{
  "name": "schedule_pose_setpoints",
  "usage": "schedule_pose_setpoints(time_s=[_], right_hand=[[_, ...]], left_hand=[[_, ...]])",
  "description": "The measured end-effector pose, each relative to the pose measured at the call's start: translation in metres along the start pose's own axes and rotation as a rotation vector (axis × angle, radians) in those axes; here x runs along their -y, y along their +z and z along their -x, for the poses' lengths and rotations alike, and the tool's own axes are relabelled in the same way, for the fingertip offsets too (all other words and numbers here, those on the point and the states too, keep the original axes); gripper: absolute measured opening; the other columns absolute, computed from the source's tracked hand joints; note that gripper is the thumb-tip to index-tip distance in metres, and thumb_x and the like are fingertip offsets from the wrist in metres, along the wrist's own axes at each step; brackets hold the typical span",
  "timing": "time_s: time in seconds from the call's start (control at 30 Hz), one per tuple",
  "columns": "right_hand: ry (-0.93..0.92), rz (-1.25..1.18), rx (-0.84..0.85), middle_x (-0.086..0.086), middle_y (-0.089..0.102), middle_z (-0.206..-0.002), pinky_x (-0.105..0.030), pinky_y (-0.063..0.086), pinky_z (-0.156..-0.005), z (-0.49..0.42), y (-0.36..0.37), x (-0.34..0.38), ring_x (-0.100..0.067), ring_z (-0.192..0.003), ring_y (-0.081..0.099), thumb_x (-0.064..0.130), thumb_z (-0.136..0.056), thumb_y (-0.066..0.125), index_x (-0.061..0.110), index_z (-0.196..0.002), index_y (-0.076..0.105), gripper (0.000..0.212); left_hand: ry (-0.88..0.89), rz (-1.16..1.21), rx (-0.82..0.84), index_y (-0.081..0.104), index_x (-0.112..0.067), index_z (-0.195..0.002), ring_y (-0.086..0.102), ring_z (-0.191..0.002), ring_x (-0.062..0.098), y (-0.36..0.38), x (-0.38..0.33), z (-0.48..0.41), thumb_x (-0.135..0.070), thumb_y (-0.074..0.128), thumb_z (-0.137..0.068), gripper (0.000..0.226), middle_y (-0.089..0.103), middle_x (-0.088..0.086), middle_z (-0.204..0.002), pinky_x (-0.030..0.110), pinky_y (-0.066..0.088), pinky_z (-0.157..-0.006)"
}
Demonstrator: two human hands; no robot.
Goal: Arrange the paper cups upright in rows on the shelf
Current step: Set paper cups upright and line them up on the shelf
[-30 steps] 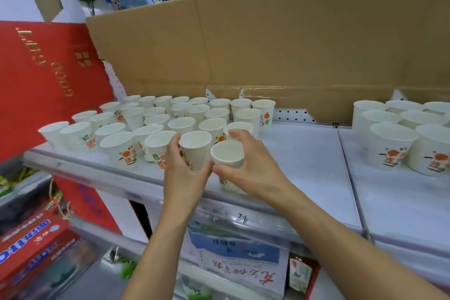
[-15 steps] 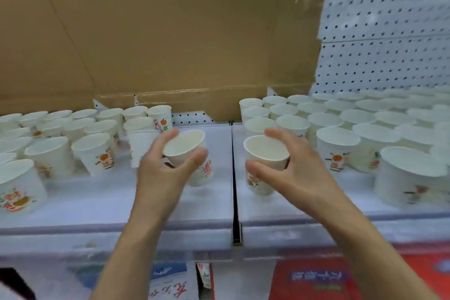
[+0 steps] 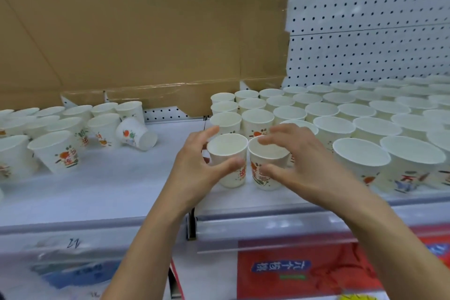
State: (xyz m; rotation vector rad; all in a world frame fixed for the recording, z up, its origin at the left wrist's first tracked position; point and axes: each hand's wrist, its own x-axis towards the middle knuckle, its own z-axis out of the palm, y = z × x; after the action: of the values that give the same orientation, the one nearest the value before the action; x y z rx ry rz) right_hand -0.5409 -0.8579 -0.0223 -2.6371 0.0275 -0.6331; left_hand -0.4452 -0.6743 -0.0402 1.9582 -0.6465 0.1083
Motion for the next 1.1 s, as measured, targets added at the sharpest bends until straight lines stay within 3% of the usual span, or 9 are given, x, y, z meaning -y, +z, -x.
schedule_pose_setpoints(time_s=[0.17, 0.27, 0.37, 0.53, 0.67, 0.8, 0.9, 1.0, 1.1], right_hand=[[-0.115, -0.001, -0.090, 0.011, 0.057, -0.115, -0.031, 0.038, -0.092, -0.001, 0.002, 0.000, -0.015, -0.114, 0.039, 0.026, -0.084, 0.071, 0.027, -0.095, 0.071, 0.011], [-0.106, -0.008, -0.069, 0.011, 0.056, -0.114, -0.029, 0.037, -0.092, -0.006, 0.000, 0.000, -0.011, -0.113, 0.036, 0.023, -0.088, 0.067, 0.026, -0.096, 0.071, 0.010], [-0.104, 0.062, -0.063, 0.010, 0.055, -0.120, -0.030, 0.037, -0.096, -0.011, -0.001, -0.001, -0.013, -0.118, 0.035, 0.021, -0.092, 0.062, 0.025, -0.102, 0.071, 0.014], [-0.111, 0.278, -0.177, 0.000, 0.065, -0.107, -0.039, 0.038, -0.077, -0.014, 0.005, -0.005, -0.029, -0.105, 0.053, 0.017, -0.081, 0.073, 0.022, -0.091, 0.074, 0.011], [-0.115, 0.295, -0.261, -0.002, 0.067, -0.101, -0.041, 0.040, -0.075, -0.013, 0.009, -0.010, -0.031, -0.099, 0.057, 0.021, -0.074, 0.079, 0.022, -0.085, 0.074, 0.013], [-0.118, 0.322, -0.288, -0.002, 0.068, -0.099, -0.041, 0.040, -0.075, -0.014, 0.012, -0.014, -0.031, -0.097, 0.057, 0.021, -0.074, 0.079, 0.021, -0.085, 0.073, 0.012], [-0.098, 0.325, -0.284, -0.002, 0.067, -0.104, -0.041, 0.040, -0.077, -0.013, 0.014, -0.017, -0.031, -0.102, 0.057, 0.024, -0.074, 0.079, 0.022, -0.093, 0.073, 0.020], [-0.114, 0.247, -0.276, -0.003, 0.063, -0.118, -0.043, 0.040, -0.084, -0.020, 0.012, -0.005, -0.031, -0.112, 0.053, 0.034, -0.080, 0.073, 0.024, -0.111, 0.069, 0.033], [-0.165, 0.070, -0.189, 0.003, 0.056, -0.129, -0.038, 0.035, -0.096, -0.048, 0.002, 0.028, -0.021, -0.121, 0.045, 0.037, -0.087, 0.065, 0.028, -0.125, 0.061, 0.039]], left_hand=[[0.104, -0.065, -0.045, 0.065, -0.042, -0.109, 0.045, -0.120, -0.004, -0.006, -0.006, 0.003, -0.059, 0.072, -0.063, 0.050, 0.052, -0.022, -0.128, 0.021, 0.043, -0.091], [0.149, -0.116, -0.041, 0.072, -0.040, -0.090, 0.047, -0.117, 0.000, -0.014, -0.006, 0.001, -0.050, 0.071, -0.071, 0.021, 0.060, -0.023, -0.117, 0.030, 0.042, -0.096], [0.142, -0.159, 0.001, 0.072, -0.037, -0.089, 0.050, -0.114, 0.002, -0.020, -0.004, -0.004, -0.036, 0.073, -0.079, 0.010, 0.063, -0.022, -0.113, 0.035, 0.044, -0.097], [0.131, -0.155, 0.070, 0.068, -0.035, -0.089, 0.049, -0.120, 0.001, -0.021, -0.004, -0.010, -0.017, 0.070, -0.084, 0.019, 0.057, -0.017, -0.126, 0.025, 0.043, -0.101], [0.127, -0.108, 0.074, 0.065, -0.032, -0.091, 0.044, -0.120, -0.008, -0.016, 0.000, -0.013, -0.029, 0.078, -0.076, 0.020, 0.052, -0.018, -0.132, 0.020, 0.039, -0.101], [0.105, -0.101, 0.050, 0.065, -0.029, -0.091, 0.047, -0.119, 0.002, -0.010, 0.005, -0.019, -0.025, 0.076, -0.079, 0.017, 0.053, -0.014, -0.134, 0.018, 0.041, -0.099], [0.121, -0.111, 0.071, 0.063, -0.033, -0.101, 0.046, -0.118, -0.005, -0.010, 0.010, -0.020, -0.029, 0.077, -0.078, 0.027, 0.049, -0.017, -0.136, 0.013, 0.040, -0.097], [0.144, -0.087, 0.067, 0.057, -0.038, -0.119, 0.039, -0.122, -0.014, -0.016, 0.012, -0.018, -0.049, 0.072, -0.075, 0.048, 0.042, -0.024, -0.137, 0.013, 0.036, -0.100], [0.144, -0.065, 0.000, 0.051, -0.042, -0.125, 0.039, -0.126, -0.009, -0.034, 0.017, -0.023, -0.055, 0.065, -0.077, 0.052, 0.040, -0.025, -0.139, 0.017, 0.035, -0.102]])
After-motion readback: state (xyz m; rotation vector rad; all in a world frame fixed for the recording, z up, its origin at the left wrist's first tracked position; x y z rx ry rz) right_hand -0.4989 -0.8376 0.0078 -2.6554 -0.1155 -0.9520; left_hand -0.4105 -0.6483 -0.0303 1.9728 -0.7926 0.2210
